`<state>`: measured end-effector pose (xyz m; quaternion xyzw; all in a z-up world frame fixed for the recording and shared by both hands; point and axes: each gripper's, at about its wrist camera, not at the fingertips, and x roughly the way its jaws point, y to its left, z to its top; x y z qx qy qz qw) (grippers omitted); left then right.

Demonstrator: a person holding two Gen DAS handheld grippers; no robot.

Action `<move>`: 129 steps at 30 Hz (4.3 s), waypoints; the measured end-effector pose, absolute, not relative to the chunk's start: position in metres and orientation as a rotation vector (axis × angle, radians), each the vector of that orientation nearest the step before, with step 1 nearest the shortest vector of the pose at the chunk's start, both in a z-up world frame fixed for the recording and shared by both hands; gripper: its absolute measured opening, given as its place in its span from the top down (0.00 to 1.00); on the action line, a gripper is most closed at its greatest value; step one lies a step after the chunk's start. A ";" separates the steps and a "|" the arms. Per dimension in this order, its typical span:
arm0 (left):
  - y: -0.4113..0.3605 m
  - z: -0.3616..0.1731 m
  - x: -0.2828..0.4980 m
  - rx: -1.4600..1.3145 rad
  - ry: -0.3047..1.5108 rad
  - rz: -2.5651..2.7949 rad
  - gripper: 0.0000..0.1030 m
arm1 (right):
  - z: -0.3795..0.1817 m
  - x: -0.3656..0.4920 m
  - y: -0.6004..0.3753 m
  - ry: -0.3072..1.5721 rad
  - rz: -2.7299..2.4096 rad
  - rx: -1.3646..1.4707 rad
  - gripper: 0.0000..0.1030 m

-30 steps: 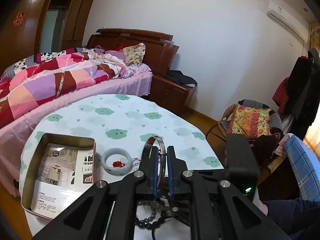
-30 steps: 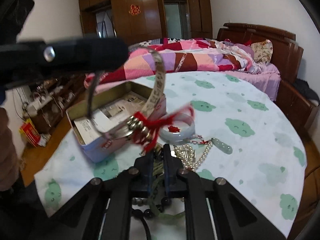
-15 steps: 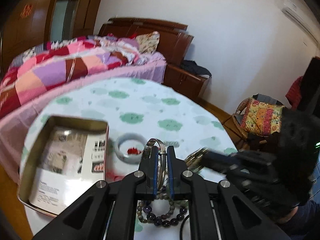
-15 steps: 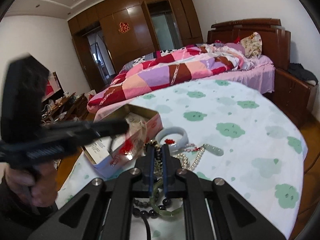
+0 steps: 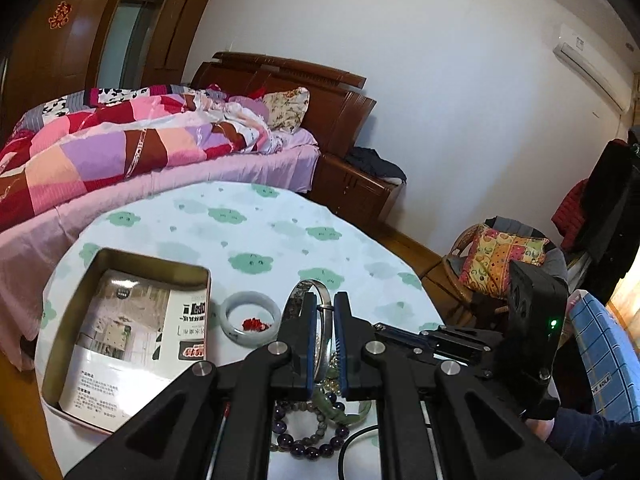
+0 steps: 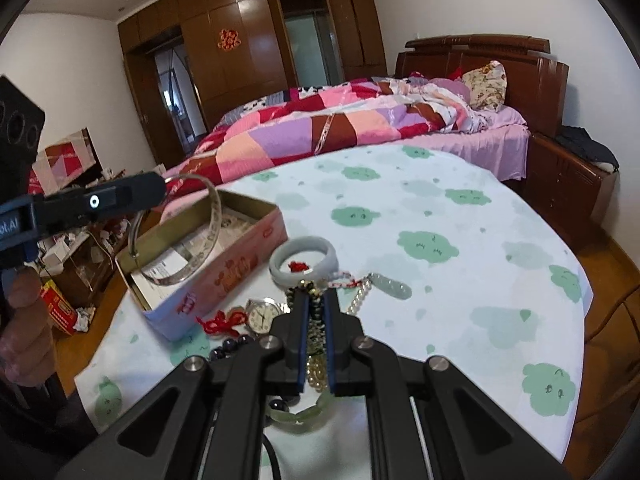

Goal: Organize jewelry
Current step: 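Grasp the gold chain with the right gripper while the left gripper lifts the silver bangle, then carry the silver bangle and gold chain into the tin box and open both grippers, then move both grippers back over the jewelry pile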

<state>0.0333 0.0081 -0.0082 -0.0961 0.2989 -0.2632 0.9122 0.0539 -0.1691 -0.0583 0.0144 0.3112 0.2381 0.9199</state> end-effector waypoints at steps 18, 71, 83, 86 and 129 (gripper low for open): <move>0.080 -0.005 0.063 -0.171 0.641 -0.263 0.93 | -0.001 0.072 -0.131 0.576 0.623 0.016 0.91; 0.115 -0.042 0.131 -0.111 0.708 -0.116 0.28 | -0.054 0.149 -0.038 0.800 0.520 -0.129 0.61; 0.074 -0.041 0.070 -0.066 0.662 -0.136 0.28 | -0.035 0.102 -0.100 0.776 0.493 -0.085 0.39; 0.057 -0.041 0.060 -0.021 0.652 -0.147 0.28 | -0.032 0.091 -0.118 0.765 0.471 -0.053 0.36; -0.039 -0.113 0.045 0.153 0.812 -0.309 1.00 | -0.105 0.044 -0.173 0.850 0.353 -0.023 0.36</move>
